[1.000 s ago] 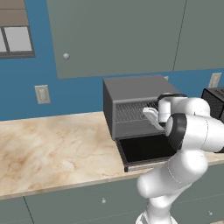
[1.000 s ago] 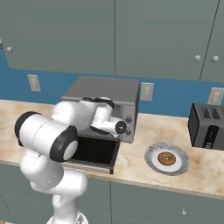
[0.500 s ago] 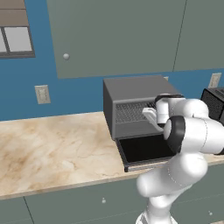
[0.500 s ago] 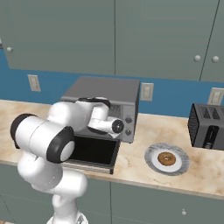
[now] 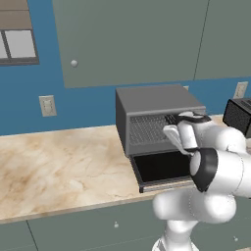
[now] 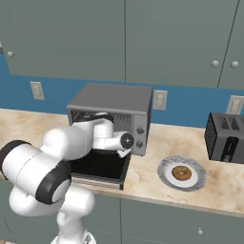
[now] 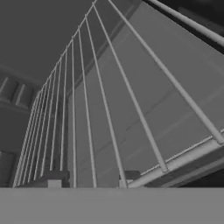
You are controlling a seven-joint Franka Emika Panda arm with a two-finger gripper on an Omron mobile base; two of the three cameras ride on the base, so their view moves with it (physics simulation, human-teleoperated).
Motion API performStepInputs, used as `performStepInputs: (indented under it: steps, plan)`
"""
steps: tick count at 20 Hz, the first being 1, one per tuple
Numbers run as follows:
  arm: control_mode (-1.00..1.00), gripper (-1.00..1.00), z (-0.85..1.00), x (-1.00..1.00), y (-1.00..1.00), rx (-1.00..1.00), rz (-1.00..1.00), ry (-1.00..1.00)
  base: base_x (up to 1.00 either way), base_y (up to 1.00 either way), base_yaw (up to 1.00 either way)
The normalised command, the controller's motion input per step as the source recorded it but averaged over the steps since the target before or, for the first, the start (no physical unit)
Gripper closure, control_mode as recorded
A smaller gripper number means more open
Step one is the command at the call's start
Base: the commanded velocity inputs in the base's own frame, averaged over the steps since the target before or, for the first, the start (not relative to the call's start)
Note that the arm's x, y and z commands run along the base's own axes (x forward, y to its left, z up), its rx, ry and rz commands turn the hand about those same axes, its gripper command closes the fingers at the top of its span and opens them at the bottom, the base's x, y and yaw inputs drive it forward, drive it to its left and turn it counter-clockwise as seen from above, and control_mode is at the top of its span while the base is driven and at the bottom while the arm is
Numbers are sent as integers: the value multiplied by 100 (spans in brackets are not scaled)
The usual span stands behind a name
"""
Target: Pick up the bagel from the plate, place it on the toaster oven rack, close the door, and set the timer.
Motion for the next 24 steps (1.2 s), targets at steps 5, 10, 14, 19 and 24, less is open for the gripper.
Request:
performStepInputs:
  steps: [5, 10, 14, 19, 24]
  plan:
    - [-100, 100, -47, -78, 0, 0, -3, 19, 0, 0, 0]
    - [-100, 100, -48, -71, 0, 0, -6, 28, 0, 0, 0]
    - [-100, 100, -53, -66, 0, 0, -9, 34, 0, 0, 0]
    - [-100, 100, -55, -68, 0, 0, -9, 33, 0, 0, 0]
    - [-100, -100, -32, -60, 0, 0, -8, 25, 0, 0, 0]
